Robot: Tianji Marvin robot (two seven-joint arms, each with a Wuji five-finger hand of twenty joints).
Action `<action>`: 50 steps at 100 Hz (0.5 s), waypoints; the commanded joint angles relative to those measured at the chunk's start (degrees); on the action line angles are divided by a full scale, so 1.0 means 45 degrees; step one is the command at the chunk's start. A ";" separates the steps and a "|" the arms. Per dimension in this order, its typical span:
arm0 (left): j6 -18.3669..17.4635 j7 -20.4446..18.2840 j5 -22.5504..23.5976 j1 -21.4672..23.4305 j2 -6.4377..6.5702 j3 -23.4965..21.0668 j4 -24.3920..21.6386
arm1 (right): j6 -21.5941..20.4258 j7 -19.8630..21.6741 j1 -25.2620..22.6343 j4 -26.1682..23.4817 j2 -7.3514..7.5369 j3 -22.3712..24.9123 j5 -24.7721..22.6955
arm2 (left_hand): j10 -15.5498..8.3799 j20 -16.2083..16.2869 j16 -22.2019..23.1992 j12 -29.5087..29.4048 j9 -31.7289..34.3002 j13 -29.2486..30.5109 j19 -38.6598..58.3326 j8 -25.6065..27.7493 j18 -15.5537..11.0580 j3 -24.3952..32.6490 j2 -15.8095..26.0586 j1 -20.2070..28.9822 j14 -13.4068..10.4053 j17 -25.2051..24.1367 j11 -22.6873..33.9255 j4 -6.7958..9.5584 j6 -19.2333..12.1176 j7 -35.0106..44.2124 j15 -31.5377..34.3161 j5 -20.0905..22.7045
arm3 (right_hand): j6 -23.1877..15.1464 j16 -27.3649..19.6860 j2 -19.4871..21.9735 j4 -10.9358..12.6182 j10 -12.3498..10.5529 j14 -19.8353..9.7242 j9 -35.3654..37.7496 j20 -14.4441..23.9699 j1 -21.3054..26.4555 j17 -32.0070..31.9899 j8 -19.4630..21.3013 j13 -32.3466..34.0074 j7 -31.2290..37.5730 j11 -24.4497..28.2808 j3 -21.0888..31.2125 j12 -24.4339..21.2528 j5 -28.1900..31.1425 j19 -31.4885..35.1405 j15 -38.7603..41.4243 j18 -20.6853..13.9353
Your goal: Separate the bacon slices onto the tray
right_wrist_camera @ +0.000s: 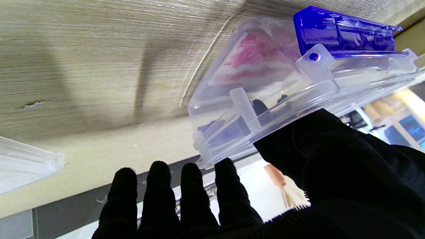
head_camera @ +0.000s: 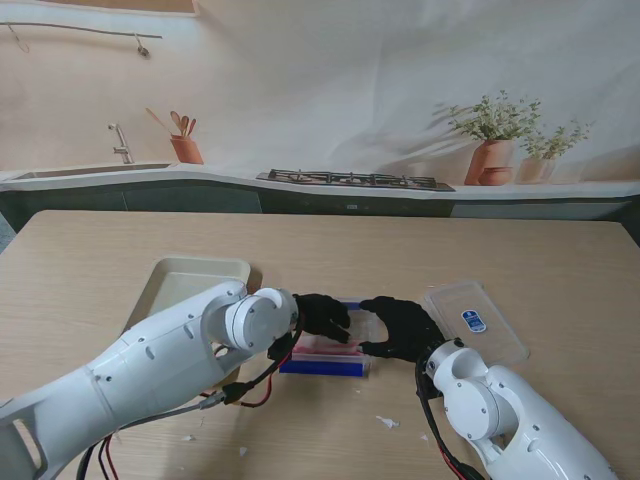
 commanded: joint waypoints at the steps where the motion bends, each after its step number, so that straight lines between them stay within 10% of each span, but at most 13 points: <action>1: 0.0163 -0.0184 -0.0139 -0.0064 -0.0139 0.0054 0.0135 | 0.0025 0.0209 -0.0087 -0.0083 -0.0081 -0.0031 0.0006 | 0.0347 -0.0104 -0.0241 -0.0176 -0.0292 -0.0328 -0.0059 -0.0107 -0.0138 -0.0311 0.0401 -0.0172 0.0102 -0.0142 -0.0084 -0.0590 0.0220 -0.0022 -0.0041 -0.0279 | 0.0164 0.0056 0.0231 0.0344 -0.0428 -0.0391 -0.0155 0.0319 0.0157 -0.0011 -0.0058 -0.0294 -0.0014 0.0059 -0.0258 0.0003 -0.0298 -0.0337 0.0019 0.0015; 50: 0.0606 -0.0159 -0.0658 -0.0085 -0.0360 0.0185 0.0502 | 0.0055 0.0208 -0.0076 -0.0074 -0.0083 -0.0047 0.0007 | 0.0312 0.0199 0.1168 0.0700 0.0530 0.0556 0.0618 -0.0153 -0.0014 -0.0841 0.0538 -0.0511 0.0334 -0.0528 0.1261 -0.0536 0.0209 -0.0053 0.1262 -0.0386 | 0.0151 0.0058 0.0229 0.0344 -0.0427 -0.0391 -0.0158 0.0318 0.0168 -0.0018 -0.0056 -0.0297 -0.0009 0.0062 -0.0232 0.0004 -0.0300 -0.0340 0.0021 0.0003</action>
